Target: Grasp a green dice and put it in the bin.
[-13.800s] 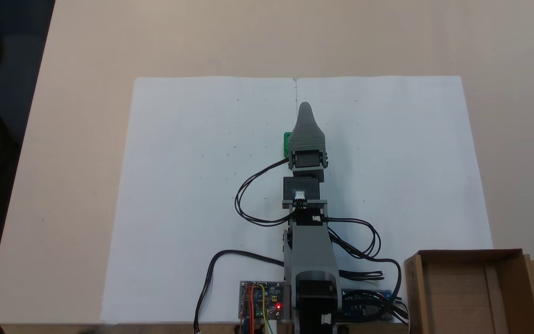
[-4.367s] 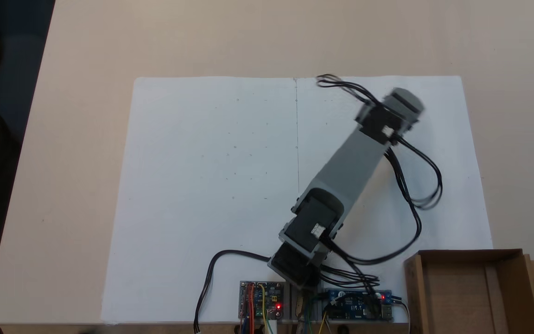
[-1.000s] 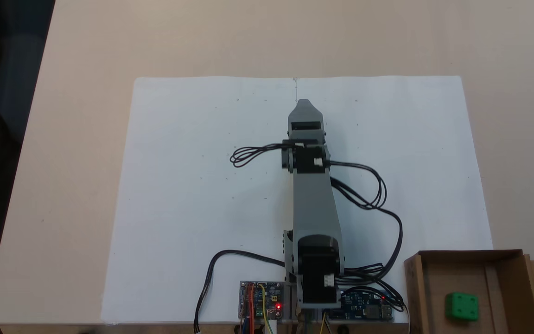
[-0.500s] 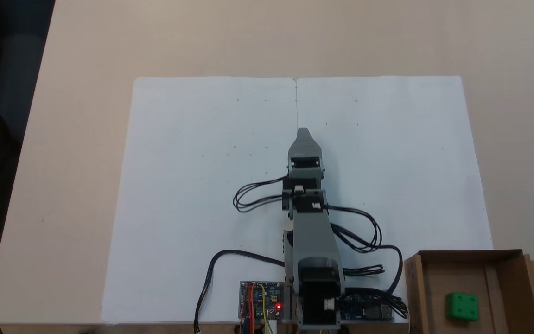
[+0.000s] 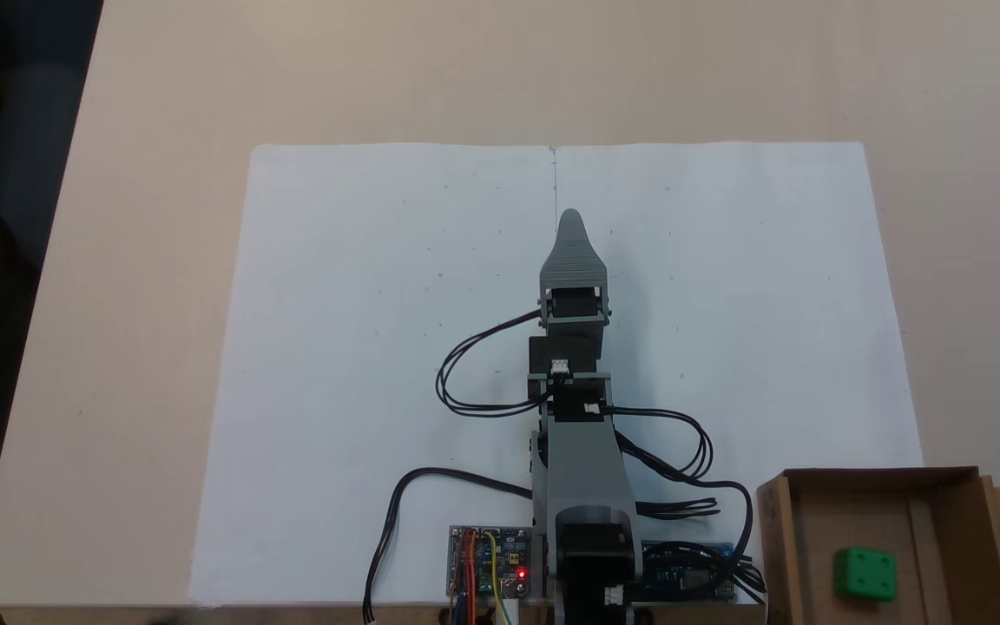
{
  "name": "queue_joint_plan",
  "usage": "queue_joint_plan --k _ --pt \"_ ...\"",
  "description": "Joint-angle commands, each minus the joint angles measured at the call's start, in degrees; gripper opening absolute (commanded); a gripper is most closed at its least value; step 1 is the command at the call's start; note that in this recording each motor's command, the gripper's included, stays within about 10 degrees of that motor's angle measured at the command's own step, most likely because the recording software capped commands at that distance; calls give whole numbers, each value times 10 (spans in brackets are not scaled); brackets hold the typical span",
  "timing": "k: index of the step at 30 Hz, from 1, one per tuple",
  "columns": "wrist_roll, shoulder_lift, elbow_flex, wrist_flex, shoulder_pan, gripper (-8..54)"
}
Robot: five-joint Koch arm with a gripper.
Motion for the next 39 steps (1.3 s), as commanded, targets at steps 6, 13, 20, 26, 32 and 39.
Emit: queue_joint_plan --k 6,13,20,26,32,39 --pt "-34 62 43 -129 7 450" --pt "-34 63 43 -135 7 457" --pt "-37 63 43 -134 8 458" --pt "-37 64 43 -142 13 457" --pt "-37 63 43 -141 13 456" --pt "-37 63 43 -141 12 455"
